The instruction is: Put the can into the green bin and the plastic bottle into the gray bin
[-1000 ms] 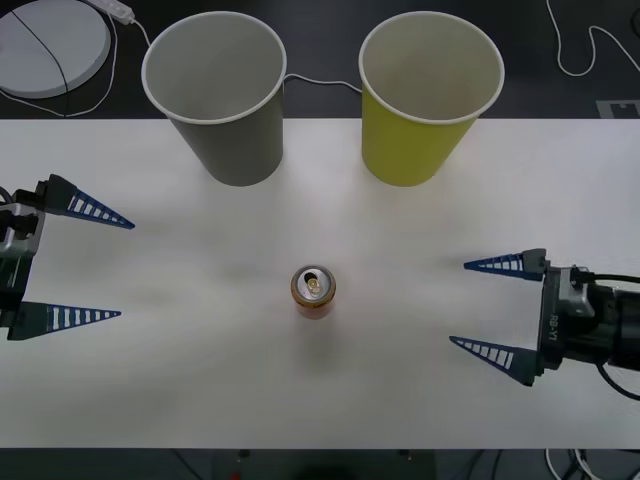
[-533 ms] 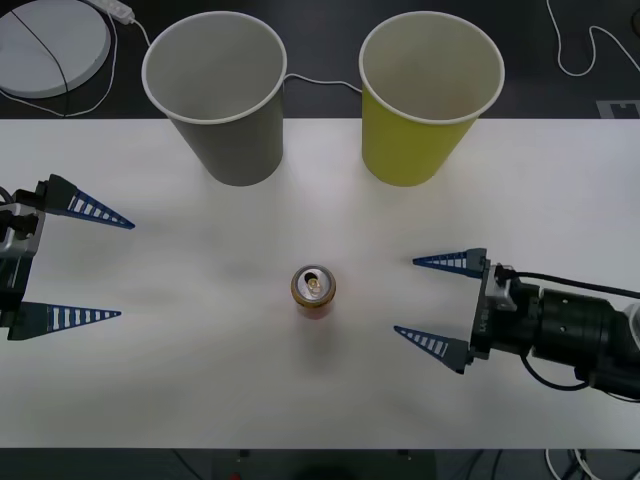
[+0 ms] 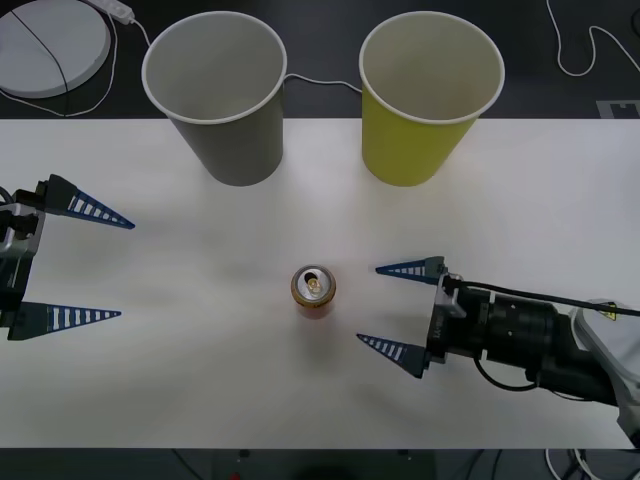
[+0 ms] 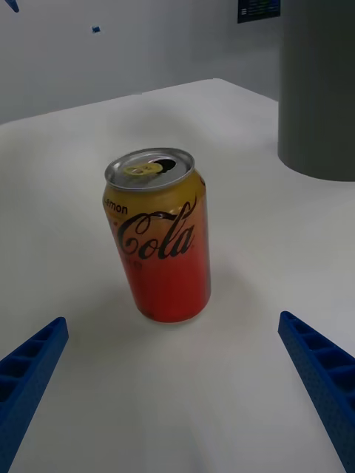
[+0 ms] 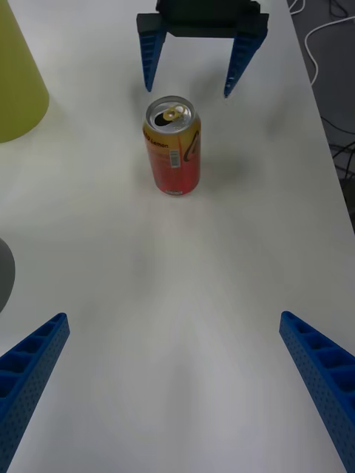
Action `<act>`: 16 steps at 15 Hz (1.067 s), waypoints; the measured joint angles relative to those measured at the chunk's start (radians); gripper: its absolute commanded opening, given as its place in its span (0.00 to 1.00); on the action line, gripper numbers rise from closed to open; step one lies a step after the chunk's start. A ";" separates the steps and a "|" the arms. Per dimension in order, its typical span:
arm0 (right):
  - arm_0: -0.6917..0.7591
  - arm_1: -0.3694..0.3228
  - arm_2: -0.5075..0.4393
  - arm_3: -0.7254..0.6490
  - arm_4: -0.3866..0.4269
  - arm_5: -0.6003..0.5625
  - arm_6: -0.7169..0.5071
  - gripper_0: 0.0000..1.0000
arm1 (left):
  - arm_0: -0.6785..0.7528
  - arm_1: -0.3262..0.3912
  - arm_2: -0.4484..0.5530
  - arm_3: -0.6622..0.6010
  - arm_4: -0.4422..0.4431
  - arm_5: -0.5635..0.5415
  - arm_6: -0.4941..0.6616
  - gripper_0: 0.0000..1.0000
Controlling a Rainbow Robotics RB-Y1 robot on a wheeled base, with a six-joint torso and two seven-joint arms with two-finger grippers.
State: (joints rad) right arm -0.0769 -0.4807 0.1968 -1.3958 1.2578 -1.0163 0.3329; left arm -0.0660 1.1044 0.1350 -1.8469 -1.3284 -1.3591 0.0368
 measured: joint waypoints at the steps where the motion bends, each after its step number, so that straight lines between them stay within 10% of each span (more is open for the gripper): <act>1: -0.019 0.017 0.005 0.031 0.000 0.000 0.013 1.00 | 0.000 0.000 0.000 0.000 0.000 0.000 0.000 1.00; 16: -0.197 0.169 0.064 0.286 -0.001 0.022 0.126 1.00 | 0.000 0.000 0.000 0.000 0.000 0.000 0.000 1.00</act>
State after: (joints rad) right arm -0.2738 -0.3121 0.2608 -1.1100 1.2570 -0.9941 0.4593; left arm -0.0660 1.1044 0.1350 -1.8469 -1.3284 -1.3591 0.0368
